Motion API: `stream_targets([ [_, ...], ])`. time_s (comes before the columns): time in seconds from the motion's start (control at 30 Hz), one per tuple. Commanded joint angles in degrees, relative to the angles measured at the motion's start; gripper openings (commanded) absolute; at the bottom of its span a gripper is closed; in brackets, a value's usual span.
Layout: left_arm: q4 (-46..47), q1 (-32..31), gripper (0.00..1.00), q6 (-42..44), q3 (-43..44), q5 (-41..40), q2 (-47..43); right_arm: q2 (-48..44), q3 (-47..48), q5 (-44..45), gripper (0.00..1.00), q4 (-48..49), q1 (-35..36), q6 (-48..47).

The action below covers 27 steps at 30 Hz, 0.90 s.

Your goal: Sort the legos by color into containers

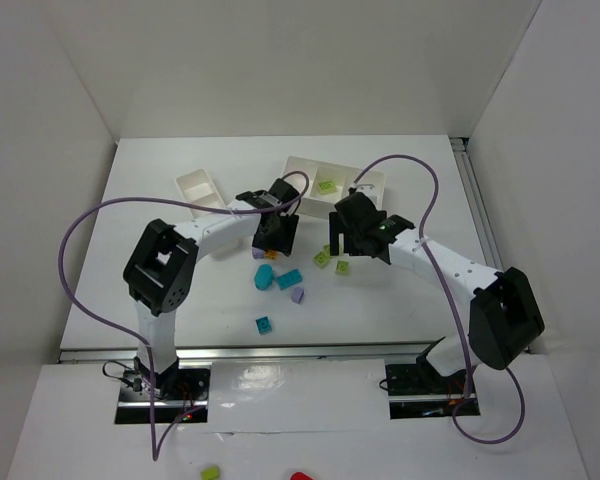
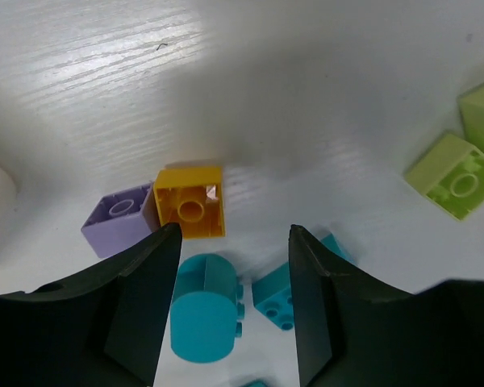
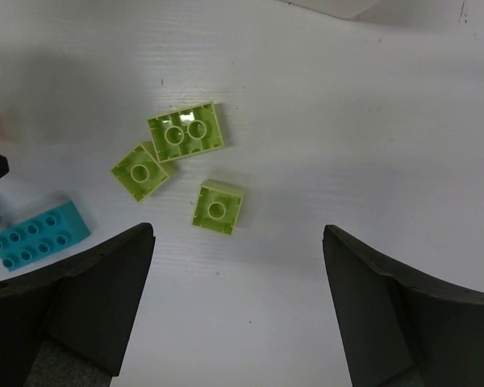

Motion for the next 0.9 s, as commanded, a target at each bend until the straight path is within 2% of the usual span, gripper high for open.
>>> stream_targets([
  [0.0, -0.23, -0.13, 0.65, 1.03, 2.86, -1.24, 3.13, -1.88, -0.36, 2.00, 0.92, -0.99, 0.57, 0.85],
  [0.4, -0.85, -0.13, 0.68, -0.02, 2.86, -5.29, 4.81, -1.27, -0.36, 1.92, 0.92, -0.99, 0.57, 0.85],
  [0.5, -0.33, -0.13, 0.73, -0.02, 1.72, -5.30, 3.49, -1.27, -0.36, 1.92, 0.92, -0.99, 0.57, 0.85],
  [0.53, -0.33, -0.13, 0.78, -0.02, 1.72, -5.30, 2.71, -1.27, -0.36, 1.92, 0.92, -0.99, 0.57, 0.85],
  [0.87, -0.33, -0.13, 0.82, 0.50, 2.25, -6.53, 2.52, -0.74, -0.36, 1.39, 0.92, -0.99, 0.57, 0.85],
])
